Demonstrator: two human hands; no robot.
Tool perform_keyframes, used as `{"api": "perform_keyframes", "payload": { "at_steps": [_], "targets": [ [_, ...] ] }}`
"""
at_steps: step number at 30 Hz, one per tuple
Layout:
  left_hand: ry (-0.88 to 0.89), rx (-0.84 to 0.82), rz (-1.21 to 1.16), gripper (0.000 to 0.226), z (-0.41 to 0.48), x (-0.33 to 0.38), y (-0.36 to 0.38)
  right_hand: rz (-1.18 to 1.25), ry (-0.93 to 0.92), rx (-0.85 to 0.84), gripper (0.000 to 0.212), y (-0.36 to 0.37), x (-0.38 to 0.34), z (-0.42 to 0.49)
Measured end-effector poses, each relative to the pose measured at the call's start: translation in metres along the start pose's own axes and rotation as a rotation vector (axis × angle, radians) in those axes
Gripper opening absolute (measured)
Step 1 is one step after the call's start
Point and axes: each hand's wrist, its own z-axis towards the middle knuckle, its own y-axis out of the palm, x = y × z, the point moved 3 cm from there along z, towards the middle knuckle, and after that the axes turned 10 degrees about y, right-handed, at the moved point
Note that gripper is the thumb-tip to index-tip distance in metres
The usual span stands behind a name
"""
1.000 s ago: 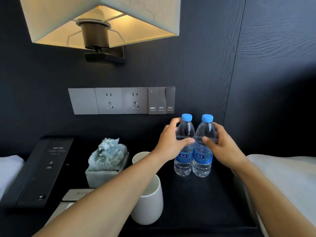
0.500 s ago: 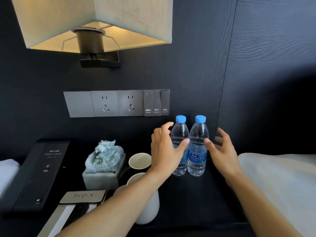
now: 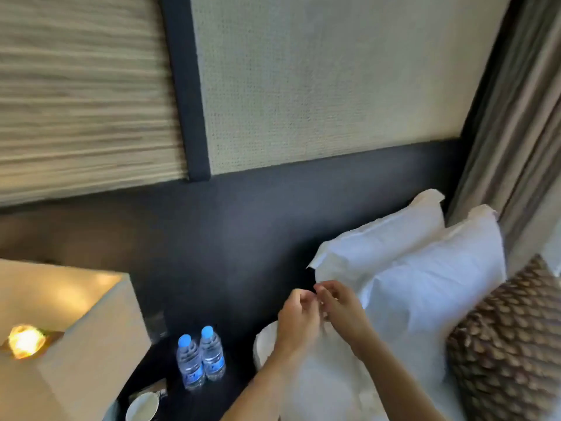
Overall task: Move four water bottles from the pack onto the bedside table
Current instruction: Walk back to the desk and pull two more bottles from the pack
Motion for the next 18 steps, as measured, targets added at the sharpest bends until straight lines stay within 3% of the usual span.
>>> {"api": "perform_keyframes", "payload": {
  "at_steps": [5,10,15,18],
  "targets": [
    [0.173,-0.089,0.305,0.018,0.036,0.247,0.005,-0.127,-0.081,0.152,0.023,-0.168,-0.187,-0.043],
    [0.356,-0.262,0.625,0.029,0.051,0.417,-0.004,-0.337,-0.156,0.256,0.041,-0.265,-0.322,-0.089],
    [0.599,-0.251,0.675,0.034,0.020,0.516,0.012,-0.341,-0.161,0.401,0.036,-0.327,-0.367,-0.154],
    [0.742,-0.377,0.608,0.019,-0.032,0.542,0.066,-0.275,-0.127,0.578,0.045,-0.370,-0.347,-0.227]
  ]
}}
